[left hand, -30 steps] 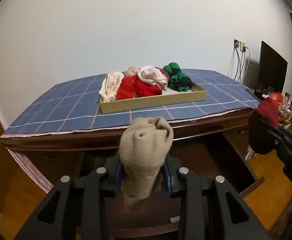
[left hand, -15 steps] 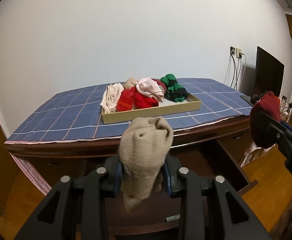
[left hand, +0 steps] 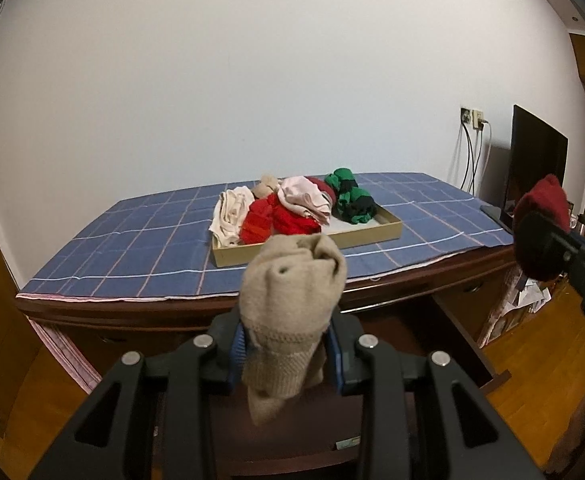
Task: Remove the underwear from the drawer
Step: 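Carry both held socks up over the tray and lower them onto it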
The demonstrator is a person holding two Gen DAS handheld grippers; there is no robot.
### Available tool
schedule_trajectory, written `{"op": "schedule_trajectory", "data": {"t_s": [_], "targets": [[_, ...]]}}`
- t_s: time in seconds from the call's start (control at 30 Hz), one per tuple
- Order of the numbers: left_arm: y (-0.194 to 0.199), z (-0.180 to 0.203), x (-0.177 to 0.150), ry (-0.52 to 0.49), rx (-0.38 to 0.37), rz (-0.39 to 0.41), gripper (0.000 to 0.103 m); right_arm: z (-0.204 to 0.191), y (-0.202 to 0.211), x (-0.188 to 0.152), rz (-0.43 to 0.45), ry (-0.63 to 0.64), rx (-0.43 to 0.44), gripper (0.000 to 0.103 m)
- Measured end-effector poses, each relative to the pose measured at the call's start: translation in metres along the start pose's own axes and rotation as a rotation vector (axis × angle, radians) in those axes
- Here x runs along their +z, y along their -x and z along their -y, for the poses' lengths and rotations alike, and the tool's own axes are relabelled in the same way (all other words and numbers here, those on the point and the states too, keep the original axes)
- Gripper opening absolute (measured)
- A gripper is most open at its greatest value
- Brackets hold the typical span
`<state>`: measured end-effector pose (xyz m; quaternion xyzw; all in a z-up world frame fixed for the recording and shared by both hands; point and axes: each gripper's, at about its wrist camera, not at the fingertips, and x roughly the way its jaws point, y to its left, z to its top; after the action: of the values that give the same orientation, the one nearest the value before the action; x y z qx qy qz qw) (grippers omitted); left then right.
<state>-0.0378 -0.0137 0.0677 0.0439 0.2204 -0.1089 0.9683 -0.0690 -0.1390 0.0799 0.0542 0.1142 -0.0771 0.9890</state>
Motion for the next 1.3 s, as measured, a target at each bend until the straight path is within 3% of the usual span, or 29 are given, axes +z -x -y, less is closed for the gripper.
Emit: {"op": "schedule_trajectory", "data": {"t_s": [0.67,1.3], "targets": [[-0.005,-0.002,0.025,-0.010,0.034,0.056,0.032,-0.012,-0.005,0.037,0.087,0.046,-0.003,0.040],[-0.062,0.000,0.043,-0.006,0.001,-0.013,0.032,-0.012,-0.062,0.041,-0.002,0.000,0.008,0.040]]}}
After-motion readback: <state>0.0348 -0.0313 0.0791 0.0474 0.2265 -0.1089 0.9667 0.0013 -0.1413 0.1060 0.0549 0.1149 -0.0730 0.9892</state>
